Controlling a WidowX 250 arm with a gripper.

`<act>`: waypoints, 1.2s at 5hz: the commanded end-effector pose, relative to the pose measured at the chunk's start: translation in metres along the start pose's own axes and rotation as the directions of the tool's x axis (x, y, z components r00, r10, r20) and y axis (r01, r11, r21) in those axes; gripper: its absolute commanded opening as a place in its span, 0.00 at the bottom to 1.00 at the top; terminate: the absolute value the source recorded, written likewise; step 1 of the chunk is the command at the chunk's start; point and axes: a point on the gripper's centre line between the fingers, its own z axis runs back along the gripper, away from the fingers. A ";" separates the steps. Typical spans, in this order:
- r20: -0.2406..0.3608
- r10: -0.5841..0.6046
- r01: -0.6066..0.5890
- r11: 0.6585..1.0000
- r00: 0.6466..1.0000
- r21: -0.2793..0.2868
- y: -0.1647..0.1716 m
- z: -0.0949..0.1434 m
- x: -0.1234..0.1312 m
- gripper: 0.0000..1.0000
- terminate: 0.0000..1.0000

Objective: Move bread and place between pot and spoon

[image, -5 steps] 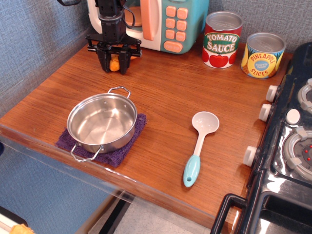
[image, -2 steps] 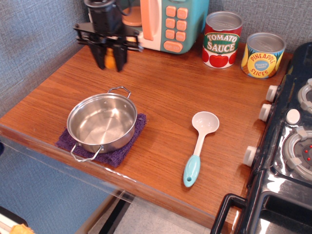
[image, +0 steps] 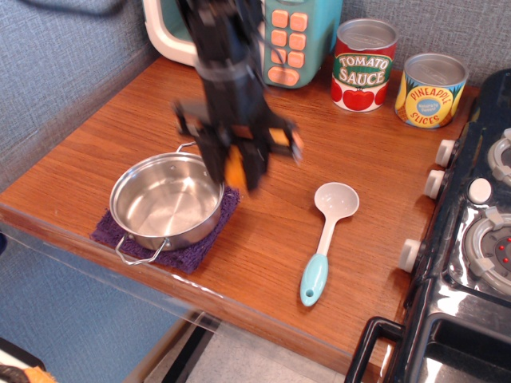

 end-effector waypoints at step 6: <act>0.036 0.069 -0.073 0.991 0.997 0.112 -0.015 -0.007 -0.029 1.00 0.00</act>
